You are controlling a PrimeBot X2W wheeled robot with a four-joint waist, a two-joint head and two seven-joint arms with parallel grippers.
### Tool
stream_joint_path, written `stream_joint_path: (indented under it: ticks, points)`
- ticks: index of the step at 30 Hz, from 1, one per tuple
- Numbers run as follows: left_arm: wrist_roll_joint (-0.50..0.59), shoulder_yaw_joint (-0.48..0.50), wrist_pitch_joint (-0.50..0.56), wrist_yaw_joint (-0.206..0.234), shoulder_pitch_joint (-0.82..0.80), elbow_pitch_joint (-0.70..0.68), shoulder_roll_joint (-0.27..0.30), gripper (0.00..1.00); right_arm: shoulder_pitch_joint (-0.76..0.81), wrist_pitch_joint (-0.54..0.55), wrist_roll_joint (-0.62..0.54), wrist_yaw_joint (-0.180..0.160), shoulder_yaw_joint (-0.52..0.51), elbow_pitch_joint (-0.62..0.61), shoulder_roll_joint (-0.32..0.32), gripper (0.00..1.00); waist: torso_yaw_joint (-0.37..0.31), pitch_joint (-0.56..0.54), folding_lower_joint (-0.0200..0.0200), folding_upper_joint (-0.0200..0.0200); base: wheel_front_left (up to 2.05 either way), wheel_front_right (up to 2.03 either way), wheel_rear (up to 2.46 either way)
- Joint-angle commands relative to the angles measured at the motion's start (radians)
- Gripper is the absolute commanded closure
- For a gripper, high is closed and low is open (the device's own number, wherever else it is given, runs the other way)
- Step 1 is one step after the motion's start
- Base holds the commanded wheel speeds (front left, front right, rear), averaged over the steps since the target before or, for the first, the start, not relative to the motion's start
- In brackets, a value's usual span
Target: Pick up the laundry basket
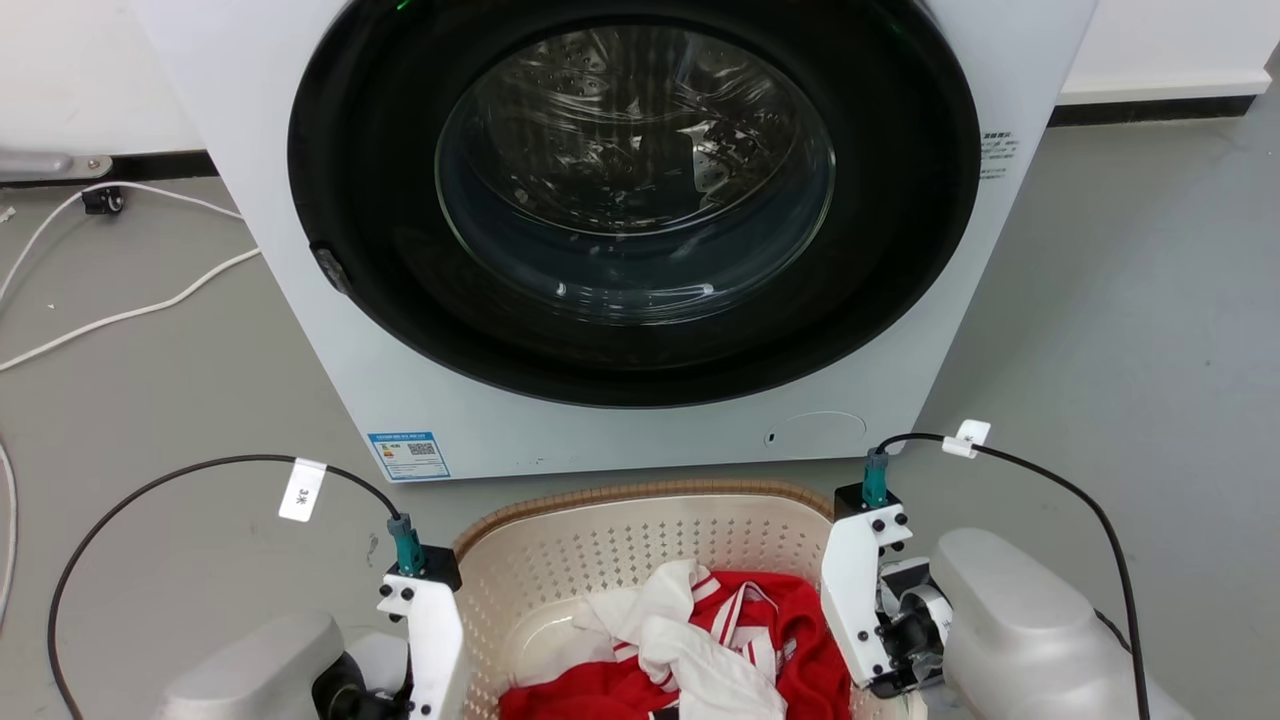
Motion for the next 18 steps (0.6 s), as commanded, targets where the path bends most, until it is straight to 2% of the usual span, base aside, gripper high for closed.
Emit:
stream_joint_path:
  ticks: [1, 18]
  points:
    - [0.001, -0.002, -0.005, -0.012, -0.018, -0.004, -0.002, 1.0, -0.014, 0.0, -0.002, 0.012, 0.01, 0.001, 0.001, 1.0, 0.001, 0.001, 0.0, 0.0, 0.0, 0.0, 0.0]
    - [-0.005, -0.001, -0.012, -0.01, -0.024, 0.012, -0.006, 1.0, -0.024, 0.001, 0.024, 0.012, 0.033, 0.019, 0.001, 1.0, 0.006, 0.003, 0.0, 0.0, 0.0, 0.0, 0.0]
